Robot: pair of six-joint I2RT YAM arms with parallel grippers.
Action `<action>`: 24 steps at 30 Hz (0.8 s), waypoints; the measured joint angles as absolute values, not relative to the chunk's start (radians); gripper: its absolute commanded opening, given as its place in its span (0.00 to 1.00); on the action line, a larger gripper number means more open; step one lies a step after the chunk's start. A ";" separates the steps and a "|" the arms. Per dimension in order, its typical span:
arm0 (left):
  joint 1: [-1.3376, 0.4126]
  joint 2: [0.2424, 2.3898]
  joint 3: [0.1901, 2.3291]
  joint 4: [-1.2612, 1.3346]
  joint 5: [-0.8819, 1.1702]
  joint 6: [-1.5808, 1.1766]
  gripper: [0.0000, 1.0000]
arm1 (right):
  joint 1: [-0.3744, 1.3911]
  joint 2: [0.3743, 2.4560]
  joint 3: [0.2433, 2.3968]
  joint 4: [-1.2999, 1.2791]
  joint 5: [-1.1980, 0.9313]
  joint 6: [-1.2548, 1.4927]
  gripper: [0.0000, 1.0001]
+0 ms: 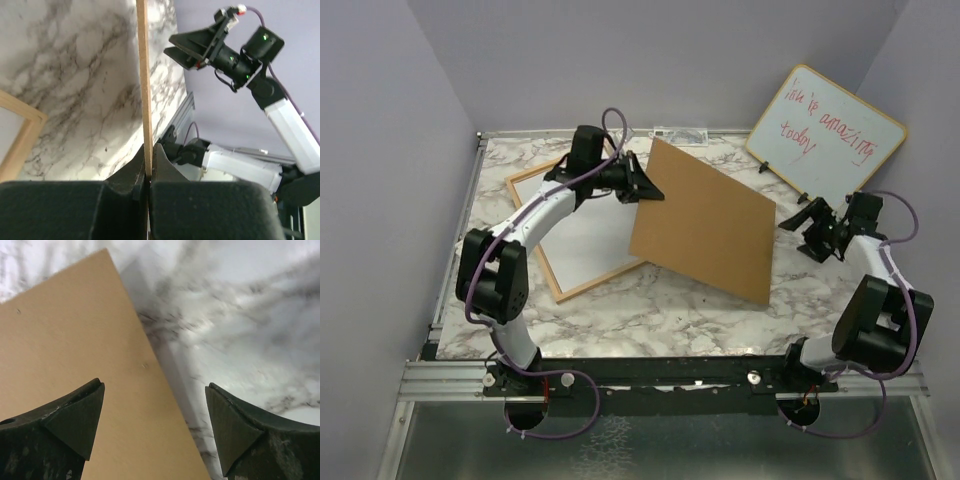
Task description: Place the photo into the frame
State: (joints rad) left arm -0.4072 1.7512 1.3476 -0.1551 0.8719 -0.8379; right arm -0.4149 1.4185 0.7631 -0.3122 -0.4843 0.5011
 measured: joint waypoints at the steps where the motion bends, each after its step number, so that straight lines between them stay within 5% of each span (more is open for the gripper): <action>1: -0.394 1.752 1.382 -0.179 0.866 -0.831 0.00 | -0.399 1.404 0.799 -0.327 -0.458 0.501 0.86; 10: -0.263 1.752 1.614 -0.257 0.831 -0.872 0.00 | -0.051 1.274 1.044 -0.273 -0.223 0.438 0.88; 24: -0.053 1.750 1.605 -0.282 0.817 -1.092 0.00 | 0.509 1.147 0.838 0.282 -0.199 -0.167 0.86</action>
